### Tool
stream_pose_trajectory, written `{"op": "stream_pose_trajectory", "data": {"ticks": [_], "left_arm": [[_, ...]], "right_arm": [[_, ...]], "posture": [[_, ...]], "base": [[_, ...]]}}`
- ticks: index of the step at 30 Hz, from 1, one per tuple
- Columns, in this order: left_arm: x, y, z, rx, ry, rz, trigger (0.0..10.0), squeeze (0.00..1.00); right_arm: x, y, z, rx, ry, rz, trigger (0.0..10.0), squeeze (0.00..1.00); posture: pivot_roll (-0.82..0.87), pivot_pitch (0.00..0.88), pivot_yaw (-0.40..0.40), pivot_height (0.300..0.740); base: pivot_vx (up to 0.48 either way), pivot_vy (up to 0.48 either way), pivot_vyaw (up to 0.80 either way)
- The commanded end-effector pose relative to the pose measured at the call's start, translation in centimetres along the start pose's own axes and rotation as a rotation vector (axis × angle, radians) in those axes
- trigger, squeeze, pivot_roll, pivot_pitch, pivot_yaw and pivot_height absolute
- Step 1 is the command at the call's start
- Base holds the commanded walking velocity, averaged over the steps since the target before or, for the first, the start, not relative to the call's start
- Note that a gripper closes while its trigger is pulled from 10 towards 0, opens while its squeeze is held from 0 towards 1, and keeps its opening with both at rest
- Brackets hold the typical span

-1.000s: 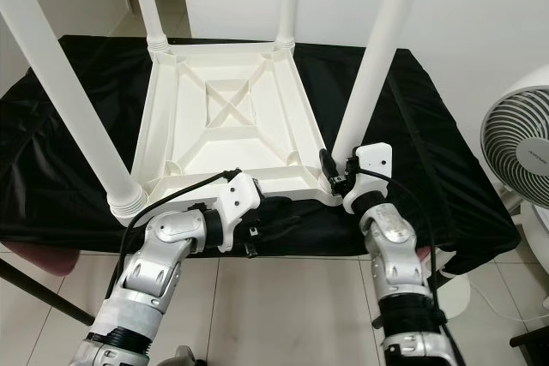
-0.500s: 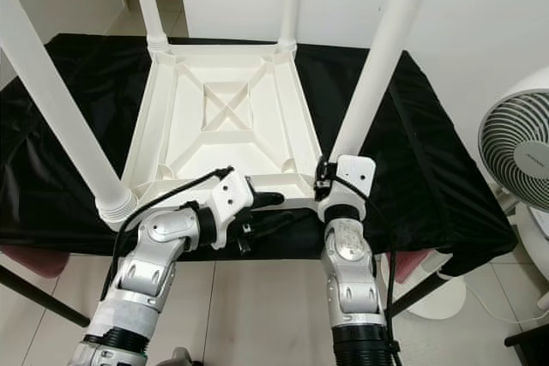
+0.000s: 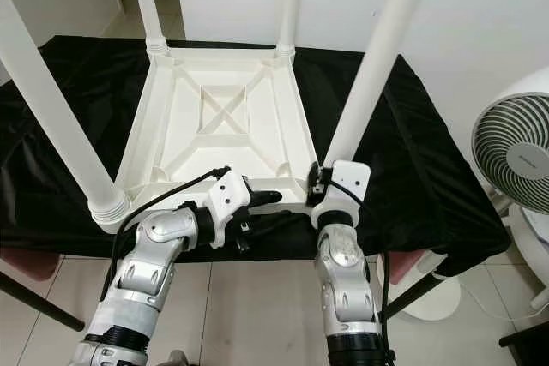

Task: Building children table

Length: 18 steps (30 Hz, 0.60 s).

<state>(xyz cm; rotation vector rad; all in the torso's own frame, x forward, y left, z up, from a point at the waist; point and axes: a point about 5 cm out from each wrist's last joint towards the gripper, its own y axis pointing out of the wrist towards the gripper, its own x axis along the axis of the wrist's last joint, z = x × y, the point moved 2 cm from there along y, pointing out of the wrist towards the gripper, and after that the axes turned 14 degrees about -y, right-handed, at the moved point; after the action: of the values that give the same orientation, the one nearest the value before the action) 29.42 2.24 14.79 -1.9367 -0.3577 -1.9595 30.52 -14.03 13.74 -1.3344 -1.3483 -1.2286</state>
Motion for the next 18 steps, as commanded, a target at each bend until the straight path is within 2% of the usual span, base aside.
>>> {"op": "stream_pose_trajectory", "data": {"ticks": [1, 4, 10, 11, 12, 13, 15, 17, 18], "left_arm": [[0.4, -0.3, 2.1, 0.344, -0.013, -0.076, 10.0, 0.0], [0.0, -0.4, 1.5, 0.298, -0.013, -0.062, 10.0, 0.0], [-0.2, -0.5, 1.2, 0.281, -0.009, -0.053, 10.0, 0.0], [-0.6, -0.7, 0.9, 0.271, -0.005, -0.042, 10.0, 0.0], [-0.6, -0.7, 0.9, 0.271, -0.005, -0.042, 10.0, 0.0], [-0.9, -0.9, 0.8, 0.264, -0.003, -0.032, 10.0, 0.0], [-0.9, -0.9, 0.8, 0.264, -0.003, -0.032, 10.0, 0.0], [-1.1, -1.1, 0.8, 0.256, 0.003, -0.021, 10.0, 0.0], [-1.1, -1.1, 0.8, 0.256, 0.003, -0.021, 10.0, 0.0]], "right_arm": [[-0.2, 0.2, 0.1, 0.078, 0.011, -0.001, 10.0, 1.0], [-0.1, 0.4, -0.6, 0.15, -0.017, -0.018, 10.0, 1.0], [0.0, 0.5, -0.9, 0.199, -0.047, -0.029, 10.0, 1.0], [0.0, 0.5, -1.3, 0.282, -0.089, -0.061, 10.0, 0.0], [0.0, 0.5, -1.3, 0.282, -0.089, -0.061, 10.0, 0.0], [0.1, 0.4, -1.6, 0.355, -0.128, -0.095, 10.0, 0.0], [0.1, 0.4, -1.6, 0.355, -0.128, -0.095, 10.0, 0.0], [0.1, 0.3, -2.3, 0.497, -0.174, -0.139, 10.0, 0.0], [0.1, 0.3, -2.3, 0.497, -0.174, -0.139, 10.0, 0.0]], "posture": [[0.03, 0.021, -0.026, 0.74], [0.04, 0.021, -0.027, 0.74], [0.04, 0.021, -0.027, 0.74], [0.04, 0.008, -0.022, 0.74], [0.04, 0.008, -0.022, 0.74], [0.04, 0.004, -0.02, 0.74], [0.04, 0.004, -0.02, 0.74], [0.04, 0.0, -0.021, 0.74], [0.04, 0.0, -0.021, 0.74]], "base": [[0.0, 0.0, 0.0], [0.0, 0.0, 0.0], [0.0, 0.0, 0.0], [0.0, 0.0, 0.0], [0.0, 0.0, 0.0], [0.0, 0.0, 0.0], [0.0, 0.0, 0.0], [0.0, 0.0, 0.0], [0.0, 0.0, 0.0]]}}
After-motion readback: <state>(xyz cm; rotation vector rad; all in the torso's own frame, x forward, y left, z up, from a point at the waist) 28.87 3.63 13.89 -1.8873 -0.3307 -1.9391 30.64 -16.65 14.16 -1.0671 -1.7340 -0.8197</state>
